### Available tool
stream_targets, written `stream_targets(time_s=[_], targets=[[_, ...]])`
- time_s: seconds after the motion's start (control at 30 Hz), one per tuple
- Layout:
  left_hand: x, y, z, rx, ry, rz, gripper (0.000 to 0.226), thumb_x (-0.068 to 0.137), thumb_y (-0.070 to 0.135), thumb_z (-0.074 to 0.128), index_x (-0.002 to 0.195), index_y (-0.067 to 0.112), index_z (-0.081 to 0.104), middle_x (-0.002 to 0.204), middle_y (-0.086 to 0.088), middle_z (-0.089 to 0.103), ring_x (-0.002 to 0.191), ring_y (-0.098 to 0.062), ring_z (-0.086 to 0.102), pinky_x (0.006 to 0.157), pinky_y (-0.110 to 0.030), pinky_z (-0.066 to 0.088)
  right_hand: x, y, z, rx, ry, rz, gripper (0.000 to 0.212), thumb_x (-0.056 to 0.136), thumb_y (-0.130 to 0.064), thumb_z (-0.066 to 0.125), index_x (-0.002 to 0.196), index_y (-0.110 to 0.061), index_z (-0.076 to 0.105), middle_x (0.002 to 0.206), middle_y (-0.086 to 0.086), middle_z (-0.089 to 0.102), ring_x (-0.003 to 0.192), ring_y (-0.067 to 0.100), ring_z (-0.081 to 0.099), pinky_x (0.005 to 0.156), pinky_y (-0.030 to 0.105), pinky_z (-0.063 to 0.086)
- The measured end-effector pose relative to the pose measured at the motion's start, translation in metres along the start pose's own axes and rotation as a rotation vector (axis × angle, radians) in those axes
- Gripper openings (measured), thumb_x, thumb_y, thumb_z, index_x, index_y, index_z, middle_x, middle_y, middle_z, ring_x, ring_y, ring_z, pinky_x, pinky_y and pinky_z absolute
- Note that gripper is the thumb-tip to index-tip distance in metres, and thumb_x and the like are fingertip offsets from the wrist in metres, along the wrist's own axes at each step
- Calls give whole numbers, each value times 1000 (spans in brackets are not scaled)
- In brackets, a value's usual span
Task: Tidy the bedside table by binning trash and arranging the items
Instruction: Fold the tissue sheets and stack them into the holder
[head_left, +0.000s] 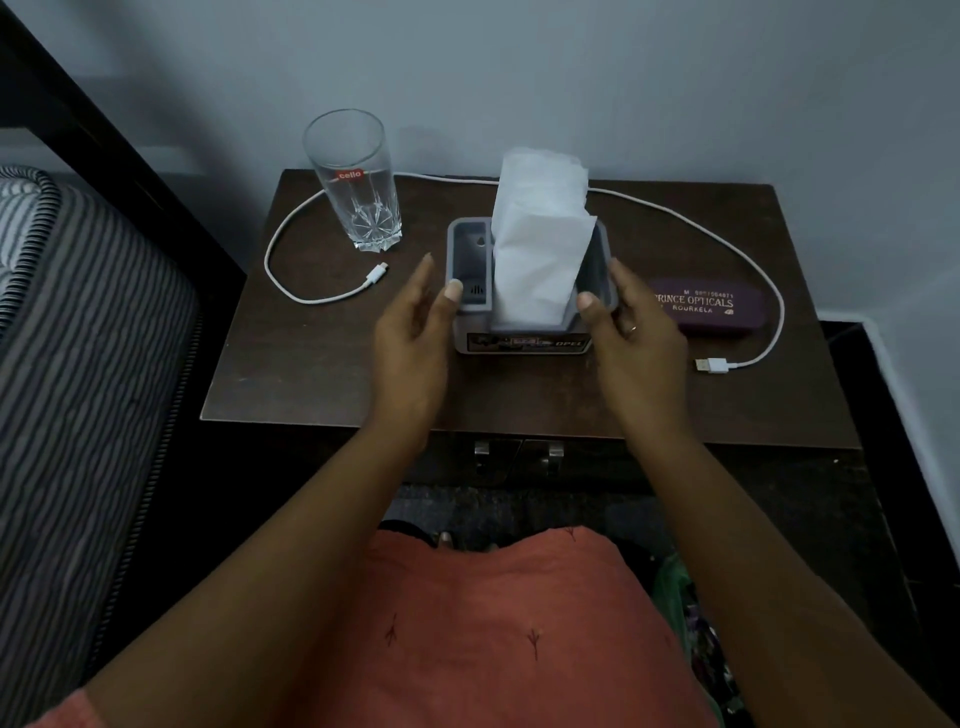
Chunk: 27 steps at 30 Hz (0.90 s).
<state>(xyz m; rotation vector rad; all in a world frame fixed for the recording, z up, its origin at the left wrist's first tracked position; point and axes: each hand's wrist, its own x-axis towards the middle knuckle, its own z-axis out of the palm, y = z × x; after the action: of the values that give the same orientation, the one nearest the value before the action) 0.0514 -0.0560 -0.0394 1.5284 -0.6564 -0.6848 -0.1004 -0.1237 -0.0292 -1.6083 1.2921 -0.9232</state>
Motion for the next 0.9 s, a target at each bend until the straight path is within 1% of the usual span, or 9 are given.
stream_targets(time_s=[0.03, 0.1, 0.23, 0.43, 0.53, 0.63, 0.73, 0.83, 0.9], targets=[[-2, -2, 0, -21, -32, -4, 46, 95, 17, 53, 138, 6, 44, 141, -6, 50, 128, -9, 48, 106, -22, 40, -2, 1, 1, -28, -1, 3, 48, 92, -28, 56, 138, -20, 44, 136, -1, 54, 121, 10, 51, 100, 22, 42], [-1, -7, 0, -35, -85, 23, 45, 94, 18, 52, 137, 7, 46, 138, -6, 54, 129, -15, 50, 110, -40, 39, -1, 1, 4, -39, 8, 18, 47, 93, -28, 53, 139, -21, 43, 135, 6, 55, 122, 15, 52, 99, 23, 39], [14, -9, 4, -42, -78, 4, 49, 90, 27, 52, 135, 7, 49, 134, -9, 57, 127, -22, 52, 109, -49, 38, 12, 0, 10, -17, 9, 11, 47, 93, -23, 53, 139, -16, 42, 136, 7, 54, 124, 17, 51, 101, 23, 38], [48, -3, 11, -65, -63, -31, 47, 91, 25, 50, 133, 5, 52, 131, -9, 59, 125, -21, 54, 109, -46, 39, 51, 2, 23, 38, 2, 8, 49, 91, -19, 56, 138, -9, 42, 141, 6, 48, 129, 14, 45, 110, 29, 36], [66, 1, 18, -81, -72, -39, 40, 92, 22, 48, 128, 8, 55, 128, -9, 61, 122, -23, 56, 108, -46, 40, 71, 1, 29, 5, 24, 5, 48, 90, -20, 57, 136, -11, 45, 139, 6, 50, 127, 14, 48, 108, 25, 36], [84, 3, 25, -108, -74, -83, 43, 94, 19, 48, 133, 2, 51, 130, -15, 60, 122, -26, 55, 108, -47, 41, 87, 0, 32, 1, 30, 22, 49, 90, -21, 58, 136, -13, 46, 139, 5, 51, 126, 13, 49, 105, 21, 37], [95, 2, 31, -124, -60, -123, 49, 90, 26, 52, 134, 3, 50, 131, -15, 59, 124, -27, 54, 109, -47, 39, 97, -1, 32, -3, 43, 11, 49, 89, -21, 60, 135, -12, 47, 138, 6, 52, 125, 13, 49, 105, 22, 37], [97, 4, 35, -136, -40, -184, 45, 95, 23, 51, 136, 6, 47, 134, -14, 57, 126, -27, 52, 110, -43, 37, 100, -2, 30, -15, 29, 19, 50, 88, -24, 60, 135, -13, 48, 137, 6, 53, 125, 15, 50, 105, 25, 38], [94, 11, 36, -135, 18, -209, 51, 95, 26, 52, 141, 8, 40, 142, -10, 50, 130, -22, 48, 111, -38, 36, 100, -3, 25, 33, 66, 39, 52, 86, -26, 63, 135, -14, 49, 136, 6, 54, 120, 14, 53, 101, 24, 42]])
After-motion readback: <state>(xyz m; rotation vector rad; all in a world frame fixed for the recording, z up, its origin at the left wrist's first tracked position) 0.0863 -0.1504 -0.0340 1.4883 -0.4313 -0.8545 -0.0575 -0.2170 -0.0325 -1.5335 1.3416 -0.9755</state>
